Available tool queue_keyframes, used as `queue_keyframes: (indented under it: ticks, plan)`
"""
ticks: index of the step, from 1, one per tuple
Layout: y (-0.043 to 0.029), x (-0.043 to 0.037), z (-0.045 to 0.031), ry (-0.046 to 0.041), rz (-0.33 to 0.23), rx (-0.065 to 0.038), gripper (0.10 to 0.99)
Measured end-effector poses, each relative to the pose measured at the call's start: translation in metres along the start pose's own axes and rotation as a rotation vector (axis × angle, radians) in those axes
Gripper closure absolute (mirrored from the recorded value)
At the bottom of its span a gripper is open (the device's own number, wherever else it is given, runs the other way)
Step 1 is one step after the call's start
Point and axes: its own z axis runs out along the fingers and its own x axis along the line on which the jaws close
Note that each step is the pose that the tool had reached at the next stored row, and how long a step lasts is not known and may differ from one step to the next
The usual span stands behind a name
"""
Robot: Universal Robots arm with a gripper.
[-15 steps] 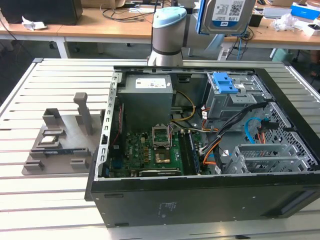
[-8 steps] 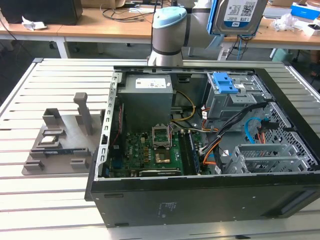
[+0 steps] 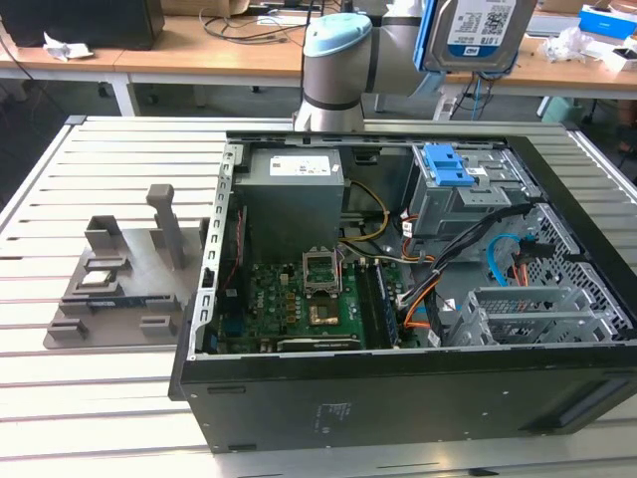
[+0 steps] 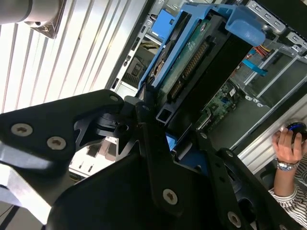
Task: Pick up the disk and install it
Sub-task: 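Pick up the disk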
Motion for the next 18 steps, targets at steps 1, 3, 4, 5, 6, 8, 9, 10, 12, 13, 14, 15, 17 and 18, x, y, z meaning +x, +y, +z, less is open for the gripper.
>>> queue_keyframes:
  ticks: [1,3,4,5,6,8,9,10,12,13,14,15,17,18]
  plan:
    - [0.0,0.0008,-0.0001,0.0007,0.0,0.0,0.718]
    - [0.0,0.0017,0.0,0.0013,0.0,0.0,0.718]
    - [0.0,0.0021,-0.0001,0.002,0.0,0.0,0.718]
    - [0.0,0.0026,0.0,0.0026,0.0,0.0,0.718]
    - [-0.0001,0.0031,0.0,0.0032,0.0,0.0,0.718]
    - [-0.0001,0.0037,0.0,0.0039,0.0,0.0,0.718]
    - [-0.0001,0.0049,-0.0001,0.0045,0.0,0.0,0.718]
    - [-0.0001,0.0072,0.0001,0.0042,0.0,0.0,0.718]
    - [-0.0001,0.0101,0.0,0.0043,0.0,0.0,0.718]
    - [-0.0001,0.0117,0.0001,0.0042,0.0,0.0,0.718]
    - [-0.0001,0.0128,0.0001,0.0042,0.0,0.0,0.718]
    - [-0.0001,0.0136,0.0001,0.0042,0.0,0.0,0.718]
    - [-0.0001,0.0156,0.0001,0.0043,0.0,0.0,0.718]
    - [-0.0001,0.0167,0.0001,0.0045,0.0,0.0,0.718]
